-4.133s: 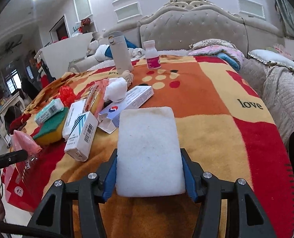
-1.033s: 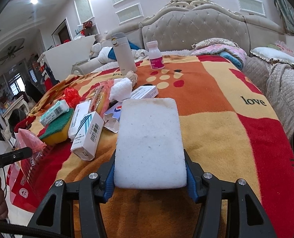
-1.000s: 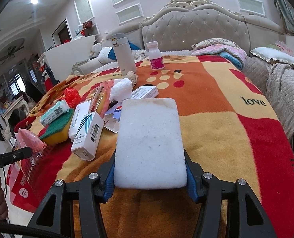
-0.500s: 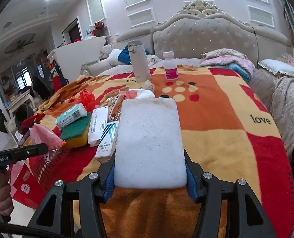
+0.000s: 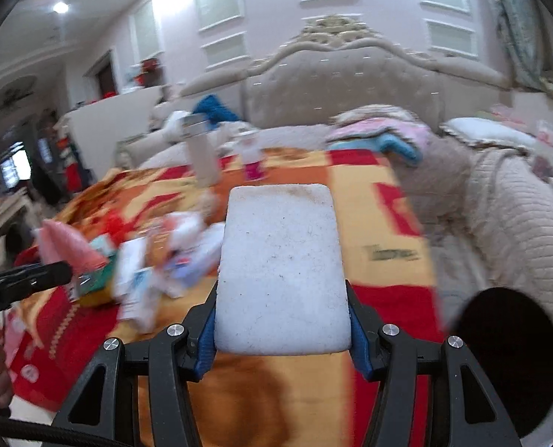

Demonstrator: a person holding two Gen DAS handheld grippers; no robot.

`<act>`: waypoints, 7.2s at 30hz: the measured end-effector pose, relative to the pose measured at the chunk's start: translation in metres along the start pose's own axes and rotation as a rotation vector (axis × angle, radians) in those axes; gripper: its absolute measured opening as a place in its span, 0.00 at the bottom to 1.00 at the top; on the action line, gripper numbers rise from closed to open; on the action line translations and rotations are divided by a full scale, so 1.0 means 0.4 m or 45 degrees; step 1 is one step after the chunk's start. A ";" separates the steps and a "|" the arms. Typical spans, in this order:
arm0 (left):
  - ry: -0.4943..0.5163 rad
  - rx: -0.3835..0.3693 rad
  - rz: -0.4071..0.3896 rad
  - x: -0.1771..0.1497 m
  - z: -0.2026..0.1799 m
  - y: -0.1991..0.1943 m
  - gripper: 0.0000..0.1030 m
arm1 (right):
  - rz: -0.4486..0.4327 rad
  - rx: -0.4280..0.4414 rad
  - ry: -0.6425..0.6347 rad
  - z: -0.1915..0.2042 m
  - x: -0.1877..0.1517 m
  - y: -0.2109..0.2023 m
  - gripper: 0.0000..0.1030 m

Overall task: Collect trash
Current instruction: 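Drop the pink wrapper into the black bin with the left tool while the right drops the sponge block, then grasp the teal tissue pack with the left tool while the right grasps the blue-striped medicine box, then carry both items to the black bin and open both tools over it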

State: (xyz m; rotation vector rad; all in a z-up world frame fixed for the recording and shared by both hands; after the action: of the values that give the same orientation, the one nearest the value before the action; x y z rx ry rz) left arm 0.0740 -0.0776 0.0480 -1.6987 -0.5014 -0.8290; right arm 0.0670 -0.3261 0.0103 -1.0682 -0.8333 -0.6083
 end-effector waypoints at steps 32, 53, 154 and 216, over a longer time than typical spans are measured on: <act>0.386 -0.346 0.285 0.035 -0.725 0.457 0.60 | 0.086 -0.471 0.625 -0.526 -0.222 -0.242 0.54; 0.205 -0.277 0.259 0.023 -0.495 0.298 0.61 | -0.023 -0.479 0.572 -0.474 -0.167 -0.235 0.64; 0.022 0.244 0.102 -0.073 0.037 0.053 0.38 | -0.013 0.161 0.045 0.047 -0.037 0.007 0.31; 0.476 -0.248 0.178 -0.033 -0.678 0.396 0.55 | -0.070 -0.397 0.693 -0.528 -0.173 -0.230 0.51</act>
State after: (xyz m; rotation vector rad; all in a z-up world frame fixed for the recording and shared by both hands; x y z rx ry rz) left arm 0.1030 -0.3804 -0.0309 -1.6788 -0.0477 -1.0898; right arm 0.0179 -0.5533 -0.0511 -1.0854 -0.2966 -1.0421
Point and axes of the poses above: each gripper's, at about its wrist camera, not at the fingertips, and y roughly the way its jaws point, z to its left, x to its top, the point moved 3 cm from there along y, roughly the way its jaws point, and after that the axes turned 13 degrees about x, right-handed, at the moved point
